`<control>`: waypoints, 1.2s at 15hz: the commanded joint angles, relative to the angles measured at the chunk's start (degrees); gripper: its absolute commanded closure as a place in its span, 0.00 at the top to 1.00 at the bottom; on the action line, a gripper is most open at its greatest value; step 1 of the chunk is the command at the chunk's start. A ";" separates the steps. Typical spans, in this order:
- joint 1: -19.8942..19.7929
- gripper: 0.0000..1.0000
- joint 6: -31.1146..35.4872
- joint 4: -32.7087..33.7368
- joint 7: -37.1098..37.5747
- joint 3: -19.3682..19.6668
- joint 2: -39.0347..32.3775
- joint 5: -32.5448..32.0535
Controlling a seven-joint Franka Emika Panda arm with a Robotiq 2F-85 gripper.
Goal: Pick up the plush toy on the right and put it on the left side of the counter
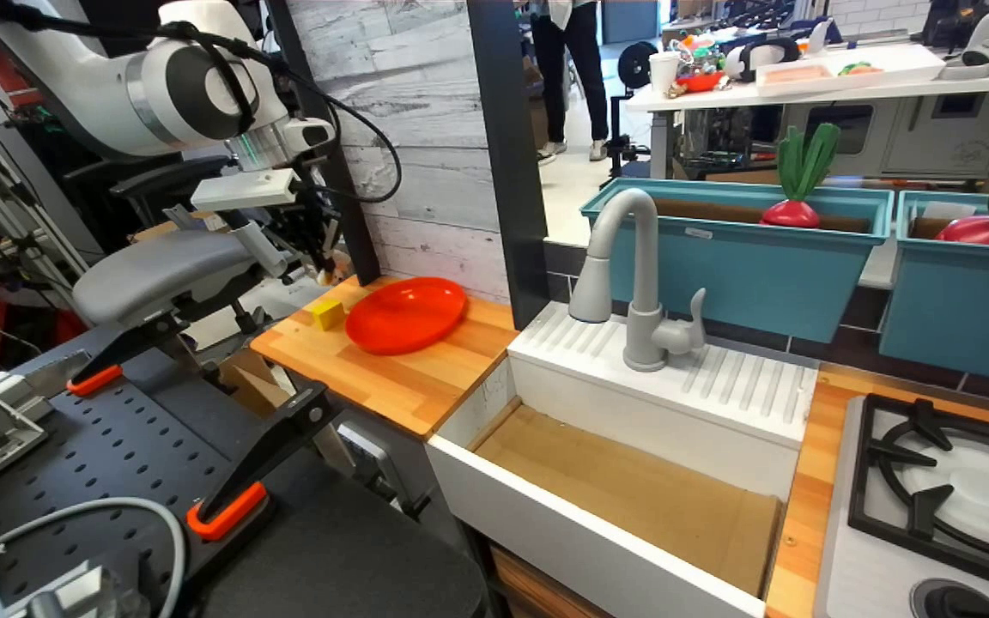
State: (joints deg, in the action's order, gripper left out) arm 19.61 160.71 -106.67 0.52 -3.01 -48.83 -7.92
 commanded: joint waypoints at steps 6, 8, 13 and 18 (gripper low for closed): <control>-0.11 0.02 -5.50 11.15 -0.03 -0.21 -7.69 -0.43; -0.30 0.34 -6.40 12.30 -0.01 -0.16 -8.35 -0.38; -1.38 0.69 -5.88 11.66 -0.59 -0.51 -7.64 -0.34; -1.45 1.00 -4.15 7.33 -0.30 -0.07 -4.46 -0.80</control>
State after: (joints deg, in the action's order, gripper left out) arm 18.52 155.77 -95.96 0.38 -3.06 -56.20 -7.91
